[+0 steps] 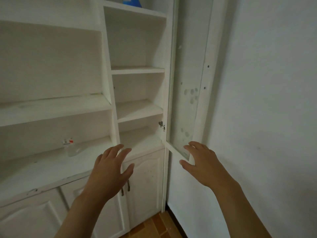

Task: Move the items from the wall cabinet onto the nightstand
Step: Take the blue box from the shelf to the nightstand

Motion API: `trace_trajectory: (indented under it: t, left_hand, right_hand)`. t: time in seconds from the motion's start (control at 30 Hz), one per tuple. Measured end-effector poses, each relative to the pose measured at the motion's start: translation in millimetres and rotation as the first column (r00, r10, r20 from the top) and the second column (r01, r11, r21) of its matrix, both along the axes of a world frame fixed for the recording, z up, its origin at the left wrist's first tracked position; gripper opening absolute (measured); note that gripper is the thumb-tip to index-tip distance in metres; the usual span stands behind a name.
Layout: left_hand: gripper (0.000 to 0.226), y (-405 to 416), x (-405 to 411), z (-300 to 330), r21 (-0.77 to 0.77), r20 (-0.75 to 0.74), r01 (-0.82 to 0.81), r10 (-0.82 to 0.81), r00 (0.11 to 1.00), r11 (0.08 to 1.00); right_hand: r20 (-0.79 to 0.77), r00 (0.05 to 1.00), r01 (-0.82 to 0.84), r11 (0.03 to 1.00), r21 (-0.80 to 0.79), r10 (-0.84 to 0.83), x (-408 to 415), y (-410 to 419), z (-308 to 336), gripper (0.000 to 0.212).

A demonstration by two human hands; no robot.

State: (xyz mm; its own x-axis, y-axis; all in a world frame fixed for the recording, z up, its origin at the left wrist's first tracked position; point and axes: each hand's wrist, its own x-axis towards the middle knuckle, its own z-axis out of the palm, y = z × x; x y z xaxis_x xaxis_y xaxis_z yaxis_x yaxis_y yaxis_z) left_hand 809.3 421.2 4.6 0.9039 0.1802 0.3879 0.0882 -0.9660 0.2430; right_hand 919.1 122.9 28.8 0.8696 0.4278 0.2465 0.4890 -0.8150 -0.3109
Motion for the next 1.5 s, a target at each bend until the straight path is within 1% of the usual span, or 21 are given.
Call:
trace_trajectory:
  t: [0.13,0.37,0.5,0.63,0.87,1.03,1.13,1.3,1.5]
  left_hand:
    - [0.060,7,35,6,0.035,-0.008,-0.037,0.038,0.999,0.999]
    - [0.060,41,88,18,0.056,0.010,-0.095,0.094,0.996,0.994]
    - [0.064,67,127,30,0.084,0.038,-0.084,0.081,0.996,0.993]
    - [0.063,107,173,56,0.168,0.077,-0.038,0.025,0.997,0.985]
    - [0.061,179,255,135,0.310,0.194,0.022,-0.086,0.977,0.951]
    - [0.062,222,293,189,0.410,0.272,0.026,-0.150,0.950,0.911]
    - [0.064,244,310,223,0.459,0.340,0.012,-0.188,0.921,0.888]
    - [0.062,262,331,279,0.493,0.460,-0.030,-0.231,0.857,0.869]
    - [0.061,266,351,336,0.532,0.533,-0.087,-0.254,0.807,0.842]
  right_hand:
    - [0.015,0.999,-0.049,0.999,-0.015,0.050,52,7,3,0.059]
    - [0.042,0.994,-0.098,0.995,-0.017,0.099,123,46,10,0.064]
    - [0.074,0.990,-0.119,0.993,0.010,0.118,158,78,24,0.064]
    - [0.127,0.984,-0.126,0.992,0.010,0.123,194,114,46,0.063]
    - [0.239,0.967,-0.098,0.994,0.048,0.084,248,171,124,0.065]
    - [0.342,0.937,-0.108,0.991,0.083,0.074,274,209,171,0.065]
    - [0.417,0.905,-0.135,0.986,0.096,0.083,287,225,201,0.063]
    - [0.540,0.832,-0.186,0.981,0.054,0.128,300,252,265,0.062]
    - [0.639,0.751,-0.259,0.964,0.051,0.168,316,284,346,0.062]
